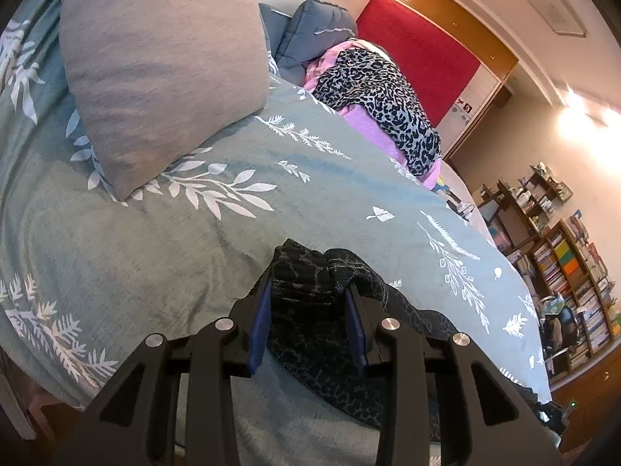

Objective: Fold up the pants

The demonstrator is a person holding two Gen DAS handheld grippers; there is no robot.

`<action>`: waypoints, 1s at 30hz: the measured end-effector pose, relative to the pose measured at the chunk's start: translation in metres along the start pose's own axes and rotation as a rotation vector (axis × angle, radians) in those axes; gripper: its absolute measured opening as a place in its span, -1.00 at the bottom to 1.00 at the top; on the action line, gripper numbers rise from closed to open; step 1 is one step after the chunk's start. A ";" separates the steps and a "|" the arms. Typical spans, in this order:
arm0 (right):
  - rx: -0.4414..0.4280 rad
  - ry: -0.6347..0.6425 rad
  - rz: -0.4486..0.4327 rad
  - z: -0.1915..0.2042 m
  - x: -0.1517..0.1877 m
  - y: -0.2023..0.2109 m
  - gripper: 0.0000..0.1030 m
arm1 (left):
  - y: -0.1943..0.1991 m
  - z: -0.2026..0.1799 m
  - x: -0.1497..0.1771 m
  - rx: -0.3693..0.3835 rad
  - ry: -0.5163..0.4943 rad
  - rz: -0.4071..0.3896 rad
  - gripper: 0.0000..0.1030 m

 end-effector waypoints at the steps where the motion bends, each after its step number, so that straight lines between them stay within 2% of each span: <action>1: -0.003 0.021 -0.011 0.004 -0.002 0.003 -0.92 | 0.000 -0.002 -0.002 -0.001 -0.008 -0.002 -0.33; 3: -0.012 0.074 -0.040 0.019 -0.011 0.011 -0.92 | -0.001 -0.006 -0.007 0.000 -0.018 -0.005 -0.33; 6: -0.037 0.087 -0.076 0.034 -0.025 0.026 -0.92 | 0.000 -0.013 -0.010 0.010 -0.031 -0.005 -0.33; 10: -0.056 0.099 -0.148 0.038 -0.040 0.061 -0.93 | 0.007 -0.027 -0.002 0.025 -0.085 -0.003 -0.33; 13: 0.005 0.087 -0.138 0.010 -0.046 0.060 -0.92 | 0.006 -0.028 0.016 0.033 -0.100 0.025 -0.33; 15: 0.064 0.069 -0.100 -0.014 -0.045 0.046 -0.92 | -0.005 -0.023 0.036 -0.004 -0.120 0.078 -0.33; 18: 0.105 0.048 -0.051 -0.044 -0.039 0.026 -0.92 | -0.030 -0.011 0.062 -0.039 -0.125 0.164 -0.29; 20: 0.085 0.014 -0.043 -0.056 -0.037 0.022 -0.90 | -0.040 -0.006 0.073 -0.050 -0.136 0.208 -0.26; 21: 0.074 0.006 -0.044 -0.059 -0.037 0.024 -0.80 | -0.042 -0.004 0.077 -0.060 -0.147 0.220 -0.24; 22: 0.071 0.013 -0.050 -0.058 -0.036 0.026 -0.74 | -0.042 -0.003 0.079 -0.067 -0.168 0.224 -0.10; 24: 0.095 0.055 -0.066 -0.055 -0.036 0.032 -0.57 | -0.039 -0.004 0.079 -0.090 -0.206 0.213 0.04; 28: 0.131 0.119 -0.137 -0.041 -0.032 0.052 -0.26 | -0.028 -0.006 0.076 -0.087 -0.257 0.194 0.25; 30: 0.138 0.115 -0.157 -0.039 -0.029 0.059 -0.23 | -0.026 -0.004 0.076 -0.088 -0.270 0.197 0.32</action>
Point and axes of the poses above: each gripper's, at about its wrist camera, not at the fingertips, and y roughly against the way its jaws point, z to its left, x to its underside, the point moved 2 cm from there along -y, roughly the way its jaws point, and after that the axes turned 15 degrees about -y, right-handed, at the moved point
